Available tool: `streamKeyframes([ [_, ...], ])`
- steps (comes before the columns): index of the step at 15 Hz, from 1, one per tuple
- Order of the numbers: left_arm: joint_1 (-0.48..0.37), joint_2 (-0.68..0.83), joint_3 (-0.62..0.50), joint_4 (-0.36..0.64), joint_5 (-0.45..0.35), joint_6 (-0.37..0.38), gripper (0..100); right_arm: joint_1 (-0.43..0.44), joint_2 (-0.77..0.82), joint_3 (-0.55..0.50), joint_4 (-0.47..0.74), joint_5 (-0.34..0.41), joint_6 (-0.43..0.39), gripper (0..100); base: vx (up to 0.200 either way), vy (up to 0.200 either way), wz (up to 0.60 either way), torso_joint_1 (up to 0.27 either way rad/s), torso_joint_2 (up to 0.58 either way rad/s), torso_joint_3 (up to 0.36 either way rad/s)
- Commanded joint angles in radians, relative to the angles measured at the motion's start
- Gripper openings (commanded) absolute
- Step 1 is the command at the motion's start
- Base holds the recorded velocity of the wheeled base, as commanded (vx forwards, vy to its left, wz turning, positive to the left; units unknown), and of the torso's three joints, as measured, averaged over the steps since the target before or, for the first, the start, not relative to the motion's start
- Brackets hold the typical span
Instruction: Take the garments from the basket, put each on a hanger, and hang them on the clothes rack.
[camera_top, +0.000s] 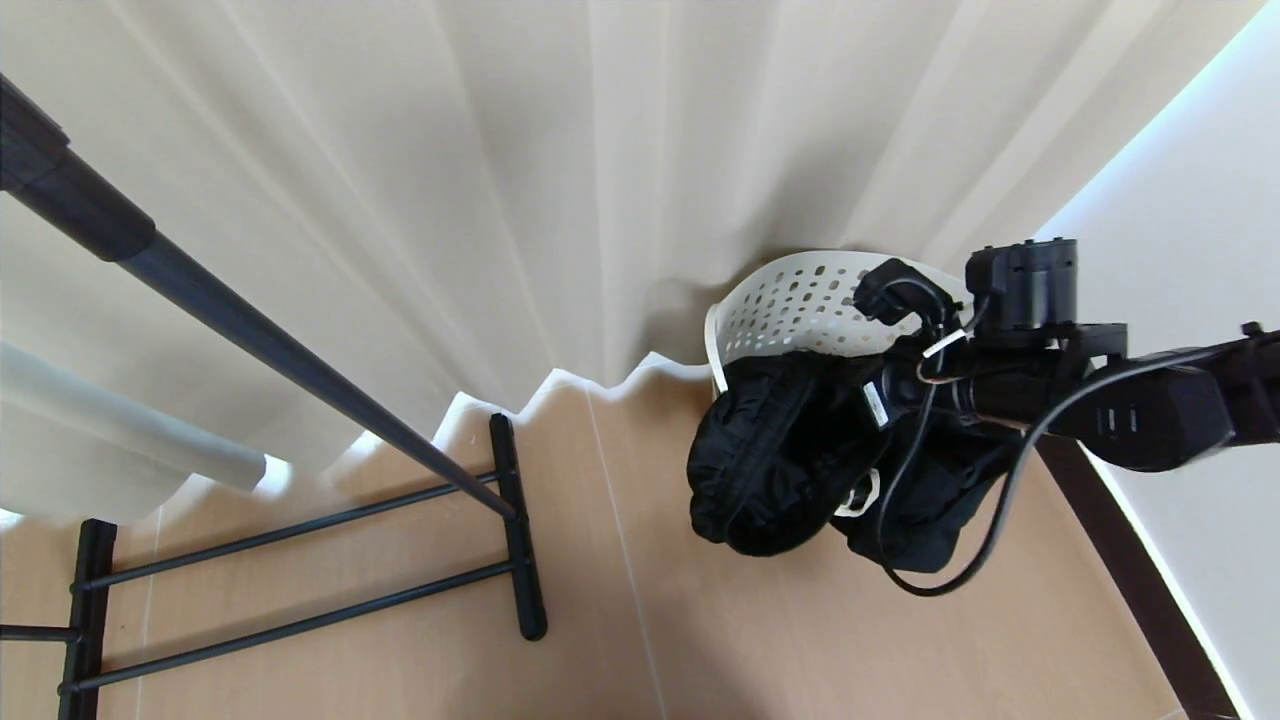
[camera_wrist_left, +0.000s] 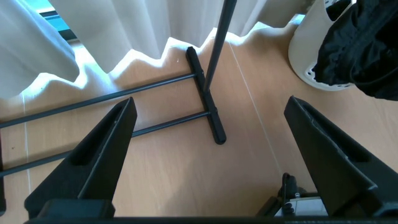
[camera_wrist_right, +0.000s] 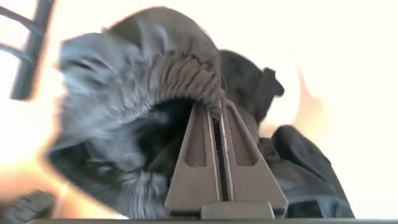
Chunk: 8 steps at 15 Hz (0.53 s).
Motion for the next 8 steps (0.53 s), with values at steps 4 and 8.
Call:
streamKeyframes([
  [4, 0.000, 0.000, 0.000, 0.000, -0.003, 0.003, 100, 0.329, -0.607, 0.311, -0.066, -0.072, 0.122, 0, 0.000, 0.000, 0.00, 0.000, 0.00, 0.000],
  [8, 0.000, 0.000, 0.001, 0.000, -0.003, 0.004, 100, 0.415, -0.716, 0.437, -0.098, -0.052, 0.181, 0, 0.000, 0.000, 0.00, 0.000, 0.00, 0.000],
])
